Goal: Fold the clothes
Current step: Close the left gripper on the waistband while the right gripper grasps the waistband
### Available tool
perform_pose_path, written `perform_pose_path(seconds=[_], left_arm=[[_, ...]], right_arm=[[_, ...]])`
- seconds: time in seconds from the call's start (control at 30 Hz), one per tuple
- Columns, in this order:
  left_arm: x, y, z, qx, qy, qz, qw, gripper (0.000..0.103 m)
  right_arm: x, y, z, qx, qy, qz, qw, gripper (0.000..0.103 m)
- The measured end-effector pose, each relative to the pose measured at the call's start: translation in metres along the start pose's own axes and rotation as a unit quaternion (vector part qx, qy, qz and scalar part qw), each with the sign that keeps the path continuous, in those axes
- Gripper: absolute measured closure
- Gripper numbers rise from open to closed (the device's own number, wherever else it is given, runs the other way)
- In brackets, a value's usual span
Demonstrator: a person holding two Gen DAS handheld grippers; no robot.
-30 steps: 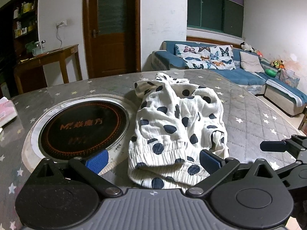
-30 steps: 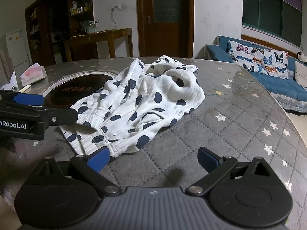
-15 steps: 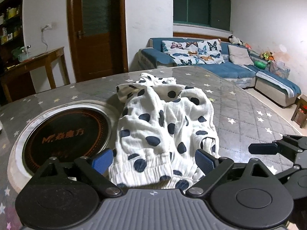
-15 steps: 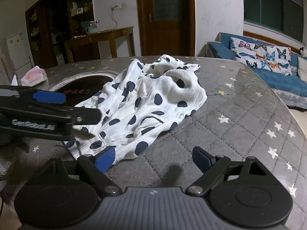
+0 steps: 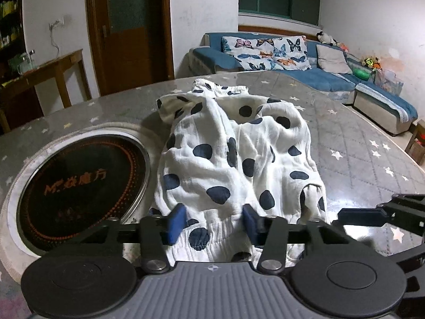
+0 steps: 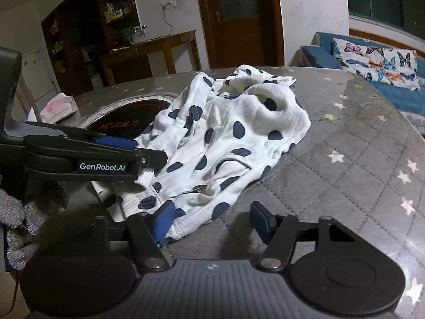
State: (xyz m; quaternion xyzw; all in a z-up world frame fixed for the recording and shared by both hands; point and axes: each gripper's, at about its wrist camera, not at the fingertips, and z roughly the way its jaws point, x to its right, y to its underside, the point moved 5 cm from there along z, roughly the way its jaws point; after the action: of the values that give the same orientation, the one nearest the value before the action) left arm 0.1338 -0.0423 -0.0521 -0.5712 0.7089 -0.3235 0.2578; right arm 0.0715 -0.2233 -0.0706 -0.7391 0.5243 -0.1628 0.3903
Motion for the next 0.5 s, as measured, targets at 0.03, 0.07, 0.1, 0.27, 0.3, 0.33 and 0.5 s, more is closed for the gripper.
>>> perform_pose_path(seconds=[0.03,0.07,0.1,0.27,0.3,0.33,0.5], left_arm=[[-0.003,-0.001,-0.001,0.0,0.005,-0.005,1.0,0.066],[-0.005,-0.001,-0.001,0.001,0.009,-0.011,0.9999,0.073],[-0.008,-0.002,-0.002,0.001,0.013,-0.017,0.9998,0.075],[-0.023,-0.004,-0.01,0.004,0.028,-0.053,0.9982,0.09],[-0.026,-0.004,-0.013,0.005,0.031,-0.061,0.9976,0.09],[-0.03,-0.004,-0.016,0.006,0.033,-0.069,0.997,0.091],[-0.048,-0.003,-0.034,0.012,0.037,-0.103,0.994,0.094]], right_arm=[[0.0,0.0,0.001,0.0,-0.003,0.001,1.0,0.049],[0.0,-0.001,0.001,0.0,-0.006,0.003,1.0,0.051],[-0.001,-0.001,0.002,0.0,-0.008,0.004,1.0,0.056],[-0.001,-0.002,0.006,-0.003,-0.013,0.011,1.0,0.086],[-0.001,-0.002,0.006,-0.004,-0.015,0.013,1.0,0.092],[-0.001,-0.002,0.006,-0.004,-0.016,0.014,1.0,0.095],[-0.002,-0.005,-0.002,0.001,-0.02,0.004,1.0,0.098]])
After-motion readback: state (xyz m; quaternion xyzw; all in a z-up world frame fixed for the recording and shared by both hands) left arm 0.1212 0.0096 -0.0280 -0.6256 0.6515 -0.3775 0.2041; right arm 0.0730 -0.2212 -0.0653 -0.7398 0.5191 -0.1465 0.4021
